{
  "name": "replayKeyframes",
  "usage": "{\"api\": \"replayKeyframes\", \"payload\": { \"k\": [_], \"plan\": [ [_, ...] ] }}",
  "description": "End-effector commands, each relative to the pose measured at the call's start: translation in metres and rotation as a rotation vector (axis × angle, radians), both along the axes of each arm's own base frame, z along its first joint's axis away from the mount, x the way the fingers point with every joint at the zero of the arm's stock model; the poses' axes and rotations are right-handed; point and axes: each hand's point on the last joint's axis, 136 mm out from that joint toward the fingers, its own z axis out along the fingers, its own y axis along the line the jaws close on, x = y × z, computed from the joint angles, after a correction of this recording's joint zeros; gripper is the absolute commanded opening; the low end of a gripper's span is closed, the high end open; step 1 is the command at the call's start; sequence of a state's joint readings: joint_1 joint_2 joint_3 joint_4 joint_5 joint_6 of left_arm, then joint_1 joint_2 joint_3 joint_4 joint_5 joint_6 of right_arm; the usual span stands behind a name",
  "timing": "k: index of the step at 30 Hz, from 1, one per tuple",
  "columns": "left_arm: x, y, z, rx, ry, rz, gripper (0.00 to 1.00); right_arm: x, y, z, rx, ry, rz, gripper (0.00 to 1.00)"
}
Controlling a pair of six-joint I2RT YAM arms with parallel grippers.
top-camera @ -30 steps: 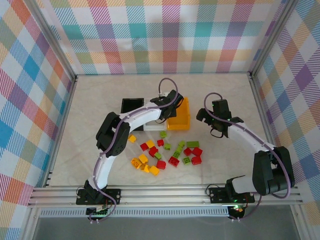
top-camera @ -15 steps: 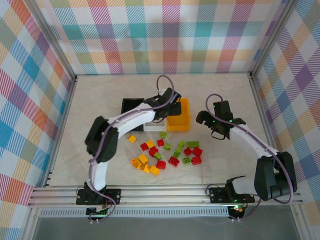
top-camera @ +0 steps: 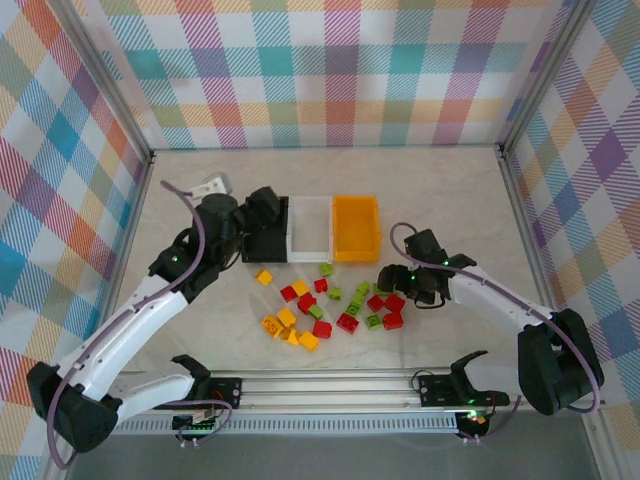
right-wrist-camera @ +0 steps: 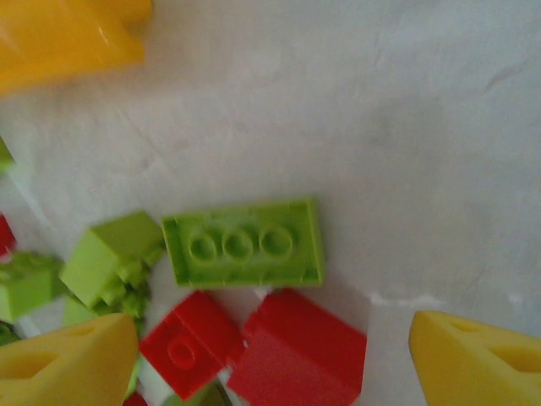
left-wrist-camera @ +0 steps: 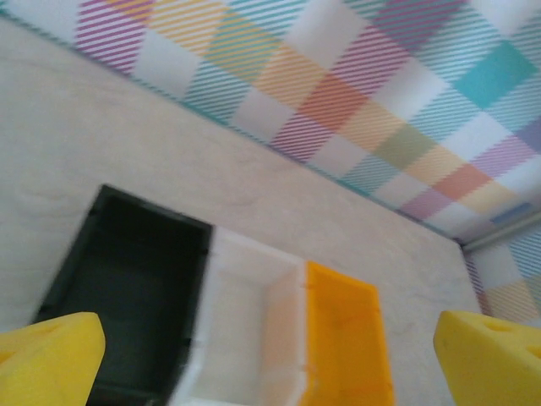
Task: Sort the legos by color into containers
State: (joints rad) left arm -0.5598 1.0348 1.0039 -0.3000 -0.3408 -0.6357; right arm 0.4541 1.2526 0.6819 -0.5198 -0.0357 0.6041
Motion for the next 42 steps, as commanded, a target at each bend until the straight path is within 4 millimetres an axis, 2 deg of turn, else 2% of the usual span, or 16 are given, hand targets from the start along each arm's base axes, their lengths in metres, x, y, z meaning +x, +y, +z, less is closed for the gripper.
{"api": "replayKeyframes", "payload": {
  "k": [1, 8, 19, 24, 28, 32, 36, 40, 42],
  "plan": [
    [-0.018, -0.001, -0.020, 0.015, 0.063, -0.070, 1.00, -0.029, -0.006, -0.014, -0.042, 0.103, -0.024, 0.84],
    [-0.029, 0.010, -0.045, 0.074, 0.126, -0.057, 1.00, -0.030, -0.004, -0.022, -0.059, 0.114, -0.114, 0.81],
    [-0.035, 0.017, -0.058, 0.113, 0.157, -0.046, 1.00, -0.016, -0.009, -0.030, -0.098, 0.101, -0.216, 0.75],
    [-0.039, 0.022, -0.061, 0.149, 0.191, -0.039, 1.00, -0.015, -0.009, -0.036, -0.110, 0.116, -0.223, 0.63],
    [-0.041, 0.022, -0.061, 0.153, 0.192, -0.052, 1.00, -0.013, -0.008, -0.032, -0.103, 0.105, -0.216, 0.51],
    [-0.042, 0.022, -0.060, 0.174, 0.196, -0.063, 1.00, -0.010, -0.006, -0.018, -0.086, 0.067, -0.195, 0.42],
    [-0.045, 0.021, -0.063, 0.184, 0.209, -0.081, 1.00, 0.005, 0.009, 0.015, -0.041, -0.021, -0.089, 0.38],
    [-0.053, 0.020, -0.078, 0.187, 0.260, -0.101, 1.00, 0.038, 0.043, 0.055, 0.031, -0.106, 0.045, 0.38],
    [-0.059, 0.027, -0.091, 0.220, 0.327, -0.081, 1.00, 0.058, 0.058, 0.067, 0.048, -0.144, 0.073, 0.39]
  ]
}}
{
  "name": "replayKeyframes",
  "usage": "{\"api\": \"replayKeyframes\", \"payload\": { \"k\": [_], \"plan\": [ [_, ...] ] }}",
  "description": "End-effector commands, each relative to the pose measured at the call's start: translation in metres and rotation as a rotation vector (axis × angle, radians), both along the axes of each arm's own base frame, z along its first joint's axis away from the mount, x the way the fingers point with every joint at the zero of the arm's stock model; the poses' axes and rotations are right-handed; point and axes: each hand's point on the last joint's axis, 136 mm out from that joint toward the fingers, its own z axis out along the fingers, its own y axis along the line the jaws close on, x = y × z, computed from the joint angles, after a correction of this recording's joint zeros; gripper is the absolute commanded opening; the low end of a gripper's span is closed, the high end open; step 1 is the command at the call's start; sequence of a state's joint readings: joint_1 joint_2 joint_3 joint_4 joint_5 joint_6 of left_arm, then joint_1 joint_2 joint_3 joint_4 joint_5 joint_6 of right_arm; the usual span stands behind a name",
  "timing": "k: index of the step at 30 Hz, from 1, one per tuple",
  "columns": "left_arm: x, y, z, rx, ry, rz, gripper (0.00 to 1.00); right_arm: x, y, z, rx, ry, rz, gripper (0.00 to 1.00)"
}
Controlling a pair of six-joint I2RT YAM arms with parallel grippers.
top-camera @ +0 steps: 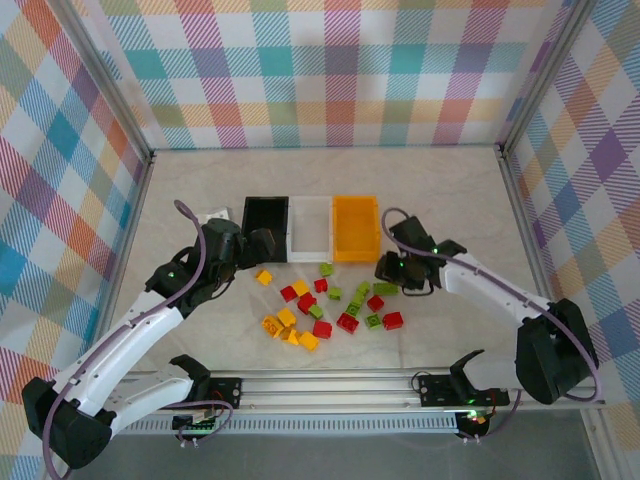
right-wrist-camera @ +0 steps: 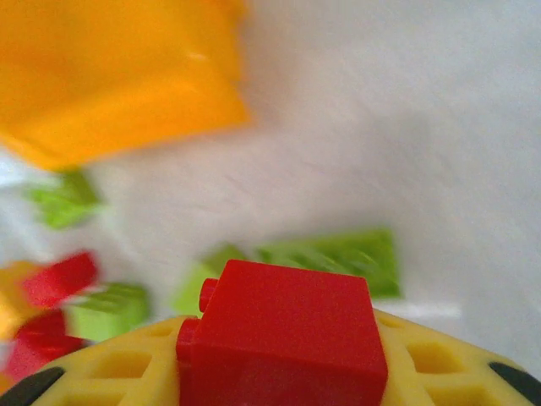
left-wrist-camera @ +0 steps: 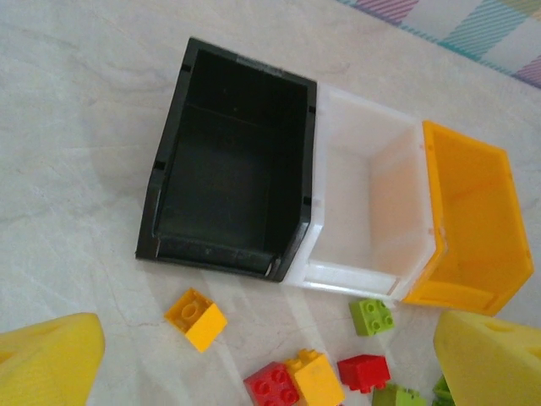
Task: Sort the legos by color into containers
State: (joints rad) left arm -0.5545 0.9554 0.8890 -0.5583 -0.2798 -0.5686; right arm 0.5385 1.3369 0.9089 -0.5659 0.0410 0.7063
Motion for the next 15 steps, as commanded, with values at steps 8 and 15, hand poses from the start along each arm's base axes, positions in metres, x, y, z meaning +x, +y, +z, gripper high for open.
{"api": "replayKeyframes", "payload": {
  "k": [8, 15],
  "plan": [
    [-0.029, 0.020, -0.046, 0.110, 0.168, 0.003, 1.00, 0.104, 0.065, 0.019, -0.019, -0.102, 0.122, 0.42],
    [-0.037, 0.023, -0.073, 0.150, 0.255, 0.002, 1.00, 0.141, 0.074, 0.011, -0.084, -0.104, 0.086, 0.65]
  ]
}}
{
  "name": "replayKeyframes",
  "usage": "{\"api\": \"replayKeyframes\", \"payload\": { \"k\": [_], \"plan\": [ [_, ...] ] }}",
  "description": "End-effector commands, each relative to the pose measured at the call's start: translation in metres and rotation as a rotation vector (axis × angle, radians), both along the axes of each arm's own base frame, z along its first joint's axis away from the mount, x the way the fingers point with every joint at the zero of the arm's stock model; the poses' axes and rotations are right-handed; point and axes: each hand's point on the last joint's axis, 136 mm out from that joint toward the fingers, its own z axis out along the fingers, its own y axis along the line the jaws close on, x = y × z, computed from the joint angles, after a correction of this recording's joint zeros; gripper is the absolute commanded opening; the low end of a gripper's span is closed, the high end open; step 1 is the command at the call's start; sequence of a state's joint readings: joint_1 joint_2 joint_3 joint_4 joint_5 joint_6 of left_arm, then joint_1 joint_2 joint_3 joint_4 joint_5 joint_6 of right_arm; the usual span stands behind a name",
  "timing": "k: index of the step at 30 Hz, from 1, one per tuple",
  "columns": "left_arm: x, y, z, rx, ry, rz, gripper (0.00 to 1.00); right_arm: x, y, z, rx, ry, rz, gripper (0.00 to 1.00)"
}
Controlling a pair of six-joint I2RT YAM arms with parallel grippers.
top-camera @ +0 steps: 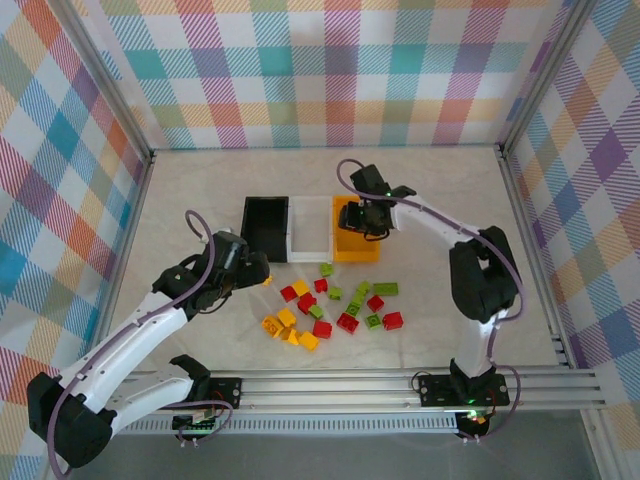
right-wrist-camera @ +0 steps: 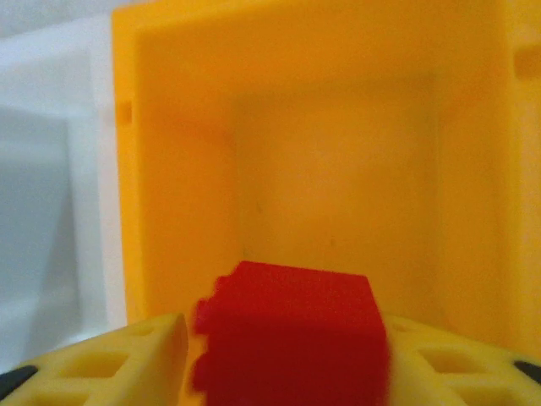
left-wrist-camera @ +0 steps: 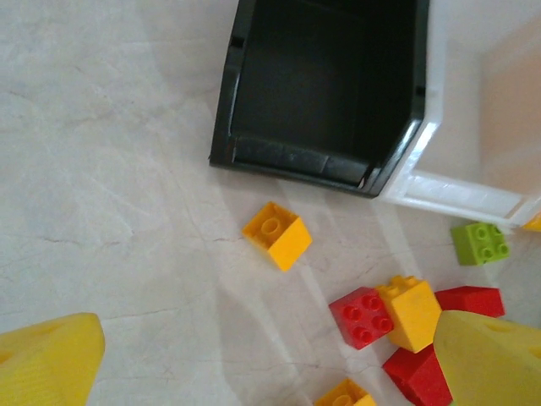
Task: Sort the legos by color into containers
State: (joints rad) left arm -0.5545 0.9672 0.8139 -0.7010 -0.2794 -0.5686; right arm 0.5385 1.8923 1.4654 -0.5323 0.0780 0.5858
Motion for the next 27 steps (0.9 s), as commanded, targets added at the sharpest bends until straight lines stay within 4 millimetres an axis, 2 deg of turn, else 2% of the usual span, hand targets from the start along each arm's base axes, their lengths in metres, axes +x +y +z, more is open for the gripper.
{"api": "replayKeyframes", "payload": {
  "k": [1, 7, 14, 18, 21, 27],
  "plan": [
    [-0.008, 0.003, -0.020, 0.030, 0.074, 0.000, 1.00, 0.008, 0.002, 0.016, -0.018, -0.029, 0.000, 0.68],
    [0.000, -0.011, -0.053, 0.035, 0.149, -0.034, 1.00, -0.001, 0.004, 0.041, 0.043, -0.082, 0.019, 0.75],
    [0.042, -0.032, -0.090, 0.053, 0.125, -0.052, 0.96, -0.018, -0.006, 0.050, 0.072, -0.113, 0.014, 0.75],
    [0.059, -0.030, -0.103, 0.113, 0.110, -0.033, 0.92, -0.024, -0.012, 0.057, 0.069, -0.134, 0.006, 0.75],
    [0.060, -0.023, -0.117, 0.144, 0.135, -0.013, 0.90, -0.029, -0.015, 0.060, 0.076, -0.146, 0.003, 0.76],
    [0.066, -0.025, -0.136, 0.129, 0.131, -0.002, 0.81, -0.033, -0.017, 0.064, 0.092, -0.155, 0.000, 0.76]
  ]
}}
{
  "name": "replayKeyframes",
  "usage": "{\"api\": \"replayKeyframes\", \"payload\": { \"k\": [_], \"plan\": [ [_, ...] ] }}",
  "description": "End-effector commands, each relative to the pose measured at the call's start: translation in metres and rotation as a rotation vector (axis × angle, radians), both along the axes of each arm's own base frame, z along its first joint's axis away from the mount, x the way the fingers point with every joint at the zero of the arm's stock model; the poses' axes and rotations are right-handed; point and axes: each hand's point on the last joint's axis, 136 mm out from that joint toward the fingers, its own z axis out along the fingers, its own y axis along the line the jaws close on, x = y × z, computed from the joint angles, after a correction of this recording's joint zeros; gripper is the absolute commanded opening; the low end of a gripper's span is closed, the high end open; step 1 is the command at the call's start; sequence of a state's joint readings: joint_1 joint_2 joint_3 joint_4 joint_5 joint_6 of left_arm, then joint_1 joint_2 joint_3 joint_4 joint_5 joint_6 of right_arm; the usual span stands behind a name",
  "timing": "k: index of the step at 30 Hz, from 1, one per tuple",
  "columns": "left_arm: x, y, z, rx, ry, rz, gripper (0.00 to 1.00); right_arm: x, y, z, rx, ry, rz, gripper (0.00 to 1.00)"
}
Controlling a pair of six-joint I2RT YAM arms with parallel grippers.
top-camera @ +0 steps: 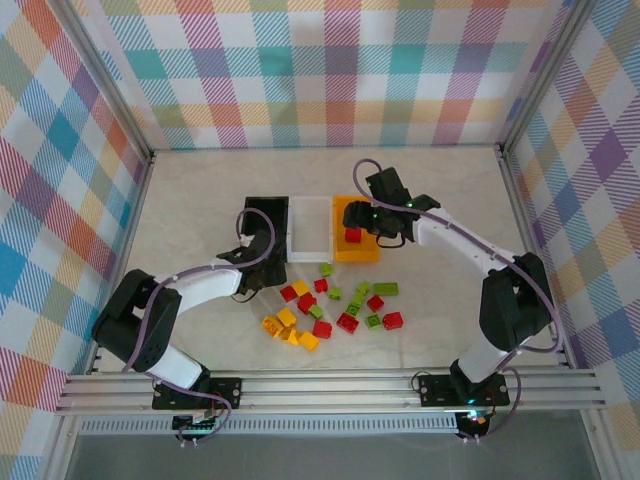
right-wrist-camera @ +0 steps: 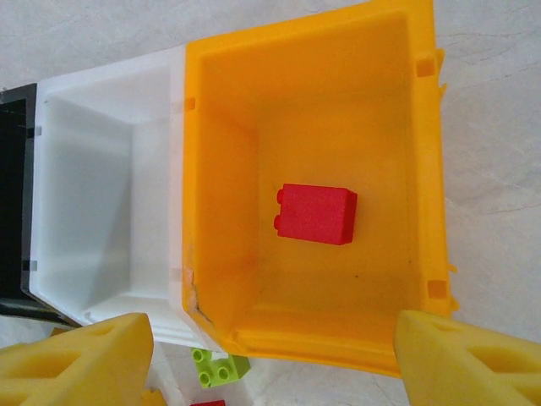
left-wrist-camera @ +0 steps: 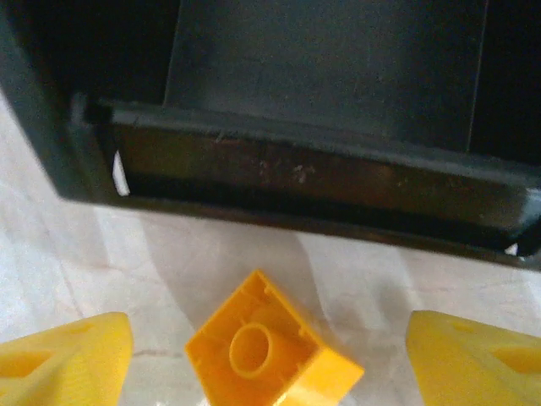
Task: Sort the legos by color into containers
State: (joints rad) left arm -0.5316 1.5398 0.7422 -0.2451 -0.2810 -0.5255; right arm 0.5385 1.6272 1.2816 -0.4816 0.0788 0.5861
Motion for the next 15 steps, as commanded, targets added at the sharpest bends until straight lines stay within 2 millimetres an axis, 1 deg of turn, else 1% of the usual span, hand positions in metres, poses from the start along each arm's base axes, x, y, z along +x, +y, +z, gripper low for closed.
{"api": "replayKeyframes", "payload": {
  "k": [1, 4, 11, 15],
  "plan": [
    [0.007, 0.001, -0.005, -0.001, -0.026, 0.005, 0.78, 0.000, 0.002, 0.012, 0.024, -0.040, -0.002, 0.76],
    [0.001, 0.002, -0.008, -0.011, -0.011, 0.007, 0.72, -0.003, -0.001, 0.010, 0.019, -0.036, -0.012, 0.76],
    [-0.016, 0.008, -0.012, -0.027, 0.013, 0.023, 0.51, -0.005, -0.002, 0.007, 0.028, -0.033, -0.026, 0.76],
    [-0.021, 0.012, -0.007, -0.026, 0.011, 0.030, 0.47, -0.005, -0.003, 0.007, 0.025, -0.031, -0.030, 0.76]
  ]
}}
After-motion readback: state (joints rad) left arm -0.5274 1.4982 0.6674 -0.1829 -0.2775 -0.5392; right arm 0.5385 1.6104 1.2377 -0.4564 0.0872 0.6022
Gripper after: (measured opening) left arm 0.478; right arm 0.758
